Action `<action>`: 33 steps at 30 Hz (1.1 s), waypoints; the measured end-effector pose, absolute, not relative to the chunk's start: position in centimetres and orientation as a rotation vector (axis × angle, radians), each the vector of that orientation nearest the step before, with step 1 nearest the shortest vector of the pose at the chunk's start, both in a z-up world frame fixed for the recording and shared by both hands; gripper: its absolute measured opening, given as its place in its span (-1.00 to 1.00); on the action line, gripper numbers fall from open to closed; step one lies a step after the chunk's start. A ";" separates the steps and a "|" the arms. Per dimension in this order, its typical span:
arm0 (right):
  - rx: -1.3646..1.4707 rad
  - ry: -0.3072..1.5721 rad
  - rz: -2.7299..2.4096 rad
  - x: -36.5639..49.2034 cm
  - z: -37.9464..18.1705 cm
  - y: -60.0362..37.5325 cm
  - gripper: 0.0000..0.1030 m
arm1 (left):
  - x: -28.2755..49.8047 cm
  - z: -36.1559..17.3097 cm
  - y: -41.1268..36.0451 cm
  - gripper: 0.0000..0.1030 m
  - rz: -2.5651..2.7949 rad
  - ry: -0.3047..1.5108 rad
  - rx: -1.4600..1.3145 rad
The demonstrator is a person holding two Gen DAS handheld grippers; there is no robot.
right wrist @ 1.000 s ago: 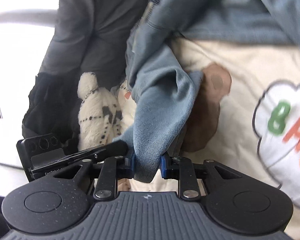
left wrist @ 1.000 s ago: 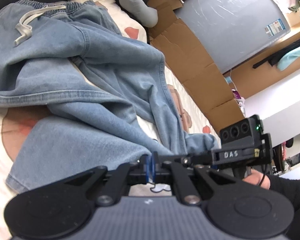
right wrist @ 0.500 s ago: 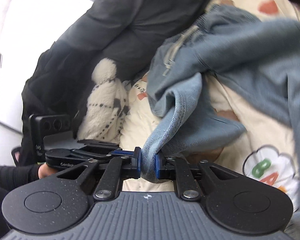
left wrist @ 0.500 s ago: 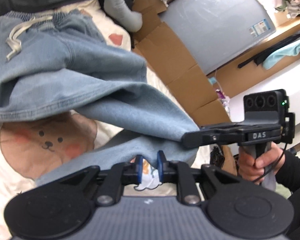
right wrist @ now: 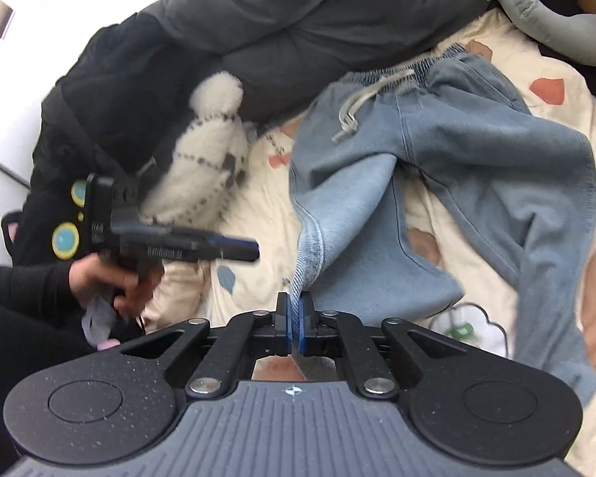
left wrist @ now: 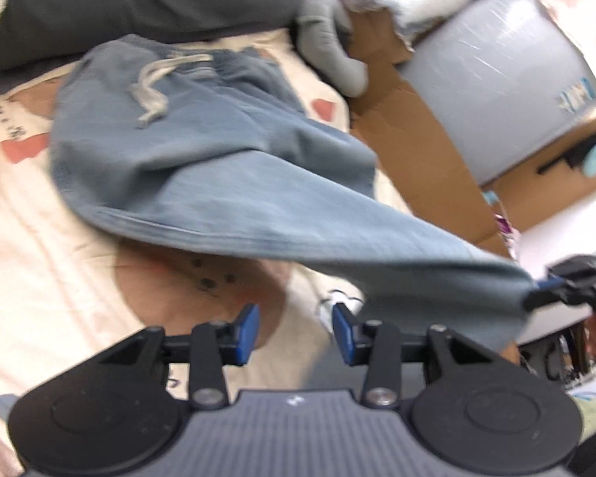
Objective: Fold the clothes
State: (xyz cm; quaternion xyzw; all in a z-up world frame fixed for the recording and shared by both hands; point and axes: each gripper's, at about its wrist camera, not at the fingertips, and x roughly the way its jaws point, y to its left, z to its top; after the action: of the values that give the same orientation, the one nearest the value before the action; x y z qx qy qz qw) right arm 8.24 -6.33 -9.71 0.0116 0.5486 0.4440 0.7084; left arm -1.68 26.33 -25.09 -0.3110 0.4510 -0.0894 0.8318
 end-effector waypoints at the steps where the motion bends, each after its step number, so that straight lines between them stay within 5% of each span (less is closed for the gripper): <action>1: 0.012 1.220 0.980 8.0 -9.5 -6.6 -0.99 | -1.5 -25.2 26.6 -0.18 -0.177 0.957 -0.655; 12: -0.068 1.322 0.927 4.8 -9.0 -10.7 -1.00 | -1.4 -26.3 28.8 -0.19 -0.064 0.971 -0.634; 33: 0.052 1.487 0.706 1.7 -18.5 -17.8 -0.92 | 2.1 -27.8 34.6 -0.19 0.213 0.926 -0.628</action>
State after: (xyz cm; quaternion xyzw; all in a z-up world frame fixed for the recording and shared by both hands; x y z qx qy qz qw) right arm 1.69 -17.80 -18.55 0.0233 0.6621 0.3144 0.6798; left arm 2.12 34.63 -27.77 -0.2974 0.4383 0.1010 0.8422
